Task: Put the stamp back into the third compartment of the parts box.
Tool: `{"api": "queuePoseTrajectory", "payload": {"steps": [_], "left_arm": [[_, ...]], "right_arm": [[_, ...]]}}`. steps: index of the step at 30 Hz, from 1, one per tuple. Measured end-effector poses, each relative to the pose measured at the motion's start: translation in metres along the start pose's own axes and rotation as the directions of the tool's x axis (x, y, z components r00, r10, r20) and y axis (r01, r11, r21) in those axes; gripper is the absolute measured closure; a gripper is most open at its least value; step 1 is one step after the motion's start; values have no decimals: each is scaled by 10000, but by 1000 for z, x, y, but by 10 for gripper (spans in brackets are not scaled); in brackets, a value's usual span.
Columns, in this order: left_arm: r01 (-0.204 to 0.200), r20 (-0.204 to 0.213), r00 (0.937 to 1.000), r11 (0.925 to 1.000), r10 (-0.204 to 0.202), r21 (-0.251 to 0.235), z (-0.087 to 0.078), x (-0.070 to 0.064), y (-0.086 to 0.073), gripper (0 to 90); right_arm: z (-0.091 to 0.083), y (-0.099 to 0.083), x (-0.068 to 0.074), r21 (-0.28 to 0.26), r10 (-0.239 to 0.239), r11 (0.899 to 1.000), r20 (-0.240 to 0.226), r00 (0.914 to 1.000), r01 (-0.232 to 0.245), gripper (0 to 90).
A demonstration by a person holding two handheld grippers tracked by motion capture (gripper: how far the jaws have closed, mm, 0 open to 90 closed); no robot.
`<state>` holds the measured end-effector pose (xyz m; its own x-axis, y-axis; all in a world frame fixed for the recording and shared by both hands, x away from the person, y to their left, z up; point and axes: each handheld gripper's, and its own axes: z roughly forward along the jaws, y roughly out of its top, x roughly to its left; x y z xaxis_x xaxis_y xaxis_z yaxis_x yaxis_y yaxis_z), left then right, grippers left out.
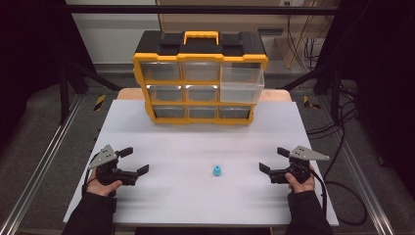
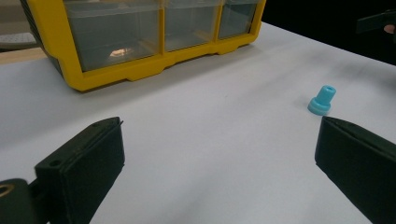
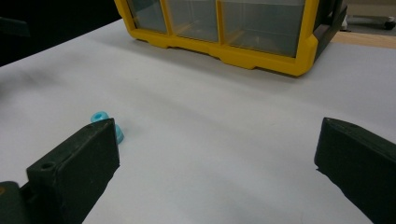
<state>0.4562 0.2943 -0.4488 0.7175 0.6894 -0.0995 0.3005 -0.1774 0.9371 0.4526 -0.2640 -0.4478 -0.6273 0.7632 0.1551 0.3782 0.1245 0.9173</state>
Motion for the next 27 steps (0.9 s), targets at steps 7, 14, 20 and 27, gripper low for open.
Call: {"api": "queuePoseTrajectory", "payload": {"steps": [7,14,20,27], "left_arm": [[18,39,10000,10000,-17,-74,-2,0,0,13],[67,55,10000,10000,-67,-69,-2,1,-1,13],[49,48,10000,10000,-50,21,-1,1,-2,13],[24,71,10000,10000,-24,27,0,0,-2,13]], "right_arm": [[1,0,1,-17,-3,10000,2,10000,3,4],[5,1,4,234,-74,9997,-41,10000,75,4],[6,4,8,220,-162,9996,-81,9998,164,4],[9,8,16,230,-326,9992,-245,9992,332,4]]}}
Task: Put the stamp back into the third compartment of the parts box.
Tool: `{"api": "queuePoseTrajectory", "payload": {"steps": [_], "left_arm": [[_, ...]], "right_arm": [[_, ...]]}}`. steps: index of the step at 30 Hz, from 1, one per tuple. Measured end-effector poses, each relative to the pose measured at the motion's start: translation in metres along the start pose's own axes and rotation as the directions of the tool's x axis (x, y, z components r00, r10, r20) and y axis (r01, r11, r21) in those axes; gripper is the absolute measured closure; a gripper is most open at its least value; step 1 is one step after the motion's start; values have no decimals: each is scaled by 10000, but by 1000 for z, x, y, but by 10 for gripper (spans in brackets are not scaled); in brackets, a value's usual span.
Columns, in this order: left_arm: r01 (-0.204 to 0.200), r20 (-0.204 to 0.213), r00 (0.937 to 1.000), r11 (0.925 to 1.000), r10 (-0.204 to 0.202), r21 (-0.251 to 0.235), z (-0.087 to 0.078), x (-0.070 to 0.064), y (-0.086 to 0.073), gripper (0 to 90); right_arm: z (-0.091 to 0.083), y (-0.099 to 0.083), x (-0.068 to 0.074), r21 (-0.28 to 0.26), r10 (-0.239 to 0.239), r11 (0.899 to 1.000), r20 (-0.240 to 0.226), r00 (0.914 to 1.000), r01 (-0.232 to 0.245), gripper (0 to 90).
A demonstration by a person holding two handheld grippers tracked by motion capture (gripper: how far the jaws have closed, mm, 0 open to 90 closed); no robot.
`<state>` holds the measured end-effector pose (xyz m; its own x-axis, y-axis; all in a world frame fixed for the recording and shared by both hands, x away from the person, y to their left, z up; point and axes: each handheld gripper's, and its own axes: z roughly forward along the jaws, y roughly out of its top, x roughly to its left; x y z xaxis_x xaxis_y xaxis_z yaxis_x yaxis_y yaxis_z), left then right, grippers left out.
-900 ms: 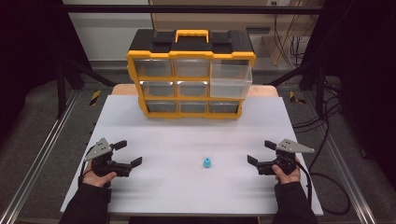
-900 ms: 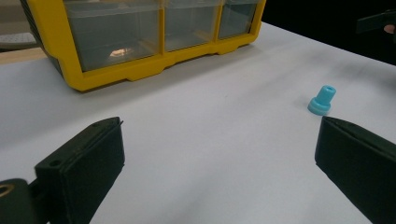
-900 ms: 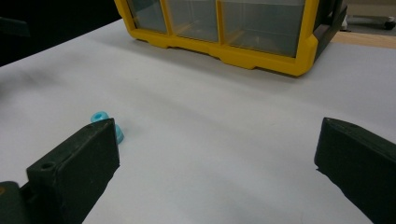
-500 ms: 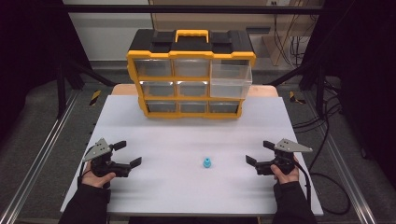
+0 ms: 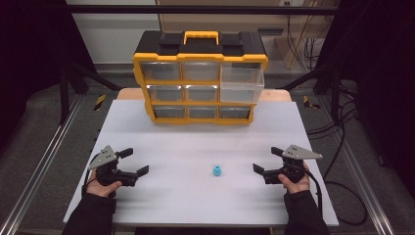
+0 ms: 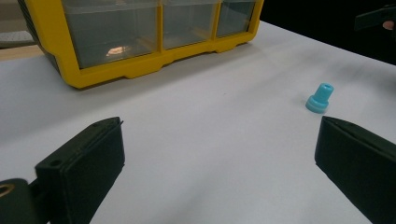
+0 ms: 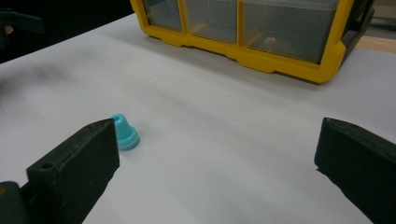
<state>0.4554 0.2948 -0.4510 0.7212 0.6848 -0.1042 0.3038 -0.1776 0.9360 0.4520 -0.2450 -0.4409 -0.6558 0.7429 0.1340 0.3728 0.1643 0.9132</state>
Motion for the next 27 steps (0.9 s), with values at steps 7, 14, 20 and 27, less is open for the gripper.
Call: {"api": "queuePoseTrajectory", "payload": {"steps": [7,14,20,27], "left_arm": [[-6,-4,10000,10000,6,23,0,0,0,13],[-9,-48,10000,10000,9,6,0,0,0,13],[-11,-64,10000,10000,11,4,0,0,0,14],[2,-72,10000,10000,-2,8,0,1,0,14]], "right_arm": [[4,2,6,138,-98,9999,-92,9999,99,4],[8,4,10,213,-183,9996,-197,9996,187,4],[11,4,13,245,-189,9995,-235,9995,195,4],[15,7,18,319,-252,9991,-288,9993,261,4]]}}
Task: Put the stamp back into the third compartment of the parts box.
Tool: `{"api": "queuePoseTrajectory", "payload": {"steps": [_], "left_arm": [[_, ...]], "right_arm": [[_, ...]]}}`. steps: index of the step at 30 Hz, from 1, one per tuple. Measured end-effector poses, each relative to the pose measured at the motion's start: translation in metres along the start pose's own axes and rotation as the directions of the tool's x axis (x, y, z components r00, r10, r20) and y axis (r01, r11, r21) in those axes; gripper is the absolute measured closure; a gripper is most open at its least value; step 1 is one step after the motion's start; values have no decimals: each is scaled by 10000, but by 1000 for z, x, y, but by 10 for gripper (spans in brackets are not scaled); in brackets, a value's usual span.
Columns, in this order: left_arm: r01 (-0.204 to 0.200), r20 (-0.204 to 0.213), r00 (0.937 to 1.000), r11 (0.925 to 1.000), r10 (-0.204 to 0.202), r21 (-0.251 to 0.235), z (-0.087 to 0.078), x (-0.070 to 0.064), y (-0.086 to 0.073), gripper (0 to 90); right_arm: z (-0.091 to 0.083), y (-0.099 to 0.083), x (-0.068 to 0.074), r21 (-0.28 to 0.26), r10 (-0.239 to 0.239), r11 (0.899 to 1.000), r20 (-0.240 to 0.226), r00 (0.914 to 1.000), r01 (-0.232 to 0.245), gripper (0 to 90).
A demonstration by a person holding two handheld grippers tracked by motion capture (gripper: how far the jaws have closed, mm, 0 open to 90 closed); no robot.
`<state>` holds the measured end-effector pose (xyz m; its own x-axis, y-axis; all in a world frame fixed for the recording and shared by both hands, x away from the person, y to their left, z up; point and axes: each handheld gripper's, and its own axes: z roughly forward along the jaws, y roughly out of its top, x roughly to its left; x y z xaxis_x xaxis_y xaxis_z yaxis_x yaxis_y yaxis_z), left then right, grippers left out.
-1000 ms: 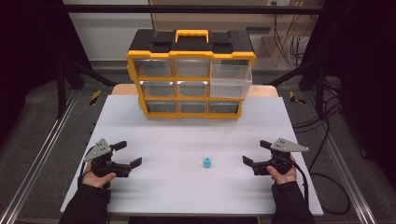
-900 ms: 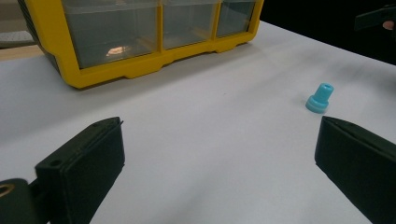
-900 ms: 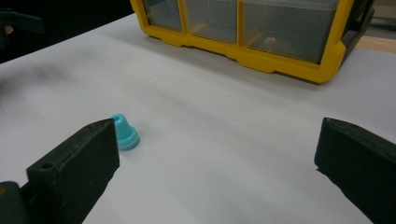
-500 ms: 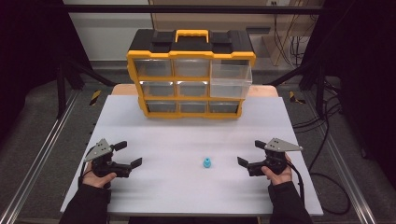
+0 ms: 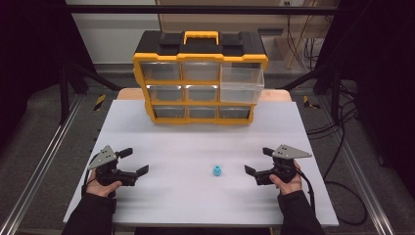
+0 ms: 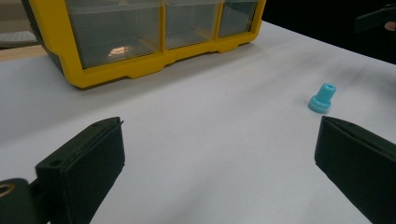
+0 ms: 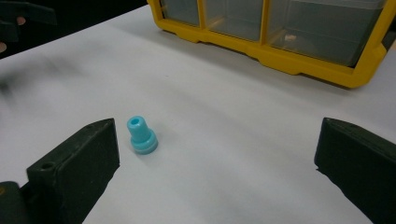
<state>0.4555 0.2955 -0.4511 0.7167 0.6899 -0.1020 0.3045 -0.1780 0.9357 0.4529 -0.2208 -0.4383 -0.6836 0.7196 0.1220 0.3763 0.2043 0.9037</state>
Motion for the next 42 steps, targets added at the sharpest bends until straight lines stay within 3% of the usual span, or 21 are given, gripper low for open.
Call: {"api": "queuePoseTrajectory", "payload": {"steps": [42], "left_arm": [[35,-172,9998,9999,-33,135,1,1,-1,7]], "right_arm": [[36,10,29,801,-511,9952,-684,9964,565,7]]}}
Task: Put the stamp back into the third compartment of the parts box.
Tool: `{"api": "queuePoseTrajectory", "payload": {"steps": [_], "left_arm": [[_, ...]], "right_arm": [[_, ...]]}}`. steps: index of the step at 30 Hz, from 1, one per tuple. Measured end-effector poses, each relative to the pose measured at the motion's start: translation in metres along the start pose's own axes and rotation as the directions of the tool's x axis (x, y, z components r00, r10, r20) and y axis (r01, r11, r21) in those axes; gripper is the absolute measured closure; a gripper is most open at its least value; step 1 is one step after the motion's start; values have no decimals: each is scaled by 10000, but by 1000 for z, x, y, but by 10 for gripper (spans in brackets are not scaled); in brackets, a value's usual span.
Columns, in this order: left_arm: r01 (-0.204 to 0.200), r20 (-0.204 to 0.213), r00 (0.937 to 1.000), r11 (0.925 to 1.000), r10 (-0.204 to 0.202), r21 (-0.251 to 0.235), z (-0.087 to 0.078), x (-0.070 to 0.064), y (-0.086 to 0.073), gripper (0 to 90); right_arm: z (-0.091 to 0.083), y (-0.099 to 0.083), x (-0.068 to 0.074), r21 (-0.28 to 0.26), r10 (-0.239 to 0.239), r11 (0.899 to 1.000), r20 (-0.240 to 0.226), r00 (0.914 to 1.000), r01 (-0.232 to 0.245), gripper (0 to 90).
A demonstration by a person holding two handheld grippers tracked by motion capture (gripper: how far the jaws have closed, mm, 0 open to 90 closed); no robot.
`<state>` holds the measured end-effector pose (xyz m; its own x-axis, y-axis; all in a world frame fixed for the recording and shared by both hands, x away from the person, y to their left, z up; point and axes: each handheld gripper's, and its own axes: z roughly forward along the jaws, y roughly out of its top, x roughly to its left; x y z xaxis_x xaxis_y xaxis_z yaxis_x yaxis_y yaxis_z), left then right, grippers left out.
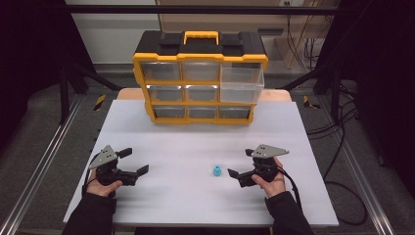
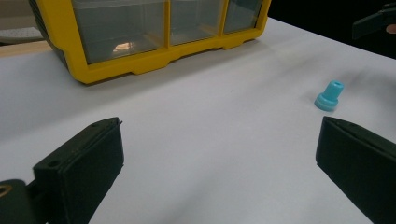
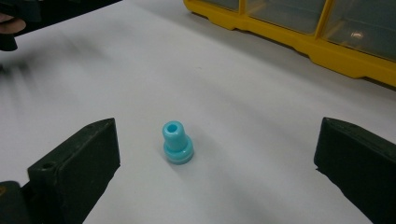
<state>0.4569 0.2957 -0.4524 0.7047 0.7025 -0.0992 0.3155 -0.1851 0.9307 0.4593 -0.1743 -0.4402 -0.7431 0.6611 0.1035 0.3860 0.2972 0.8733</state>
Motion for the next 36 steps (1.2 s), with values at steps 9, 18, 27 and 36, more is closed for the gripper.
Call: {"api": "queuePoseTrajectory", "payload": {"steps": [9,18,27,36], "left_arm": [[-5,0,10000,10000,5,0,0,0,0,7],[-4,-21,10000,10000,4,1,0,0,0,7],[-21,-19,10000,10000,21,8,0,0,0,7],[-26,-36,10000,10000,26,22,0,0,0,7]], "right_arm": [[5,4,4,220,-152,9996,41,9999,151,7],[13,9,8,609,-344,9976,33,9994,342,10],[21,14,13,1011,-497,9936,-25,9988,497,14],[30,17,16,1485,-560,9873,-52,9984,562,17]]}}
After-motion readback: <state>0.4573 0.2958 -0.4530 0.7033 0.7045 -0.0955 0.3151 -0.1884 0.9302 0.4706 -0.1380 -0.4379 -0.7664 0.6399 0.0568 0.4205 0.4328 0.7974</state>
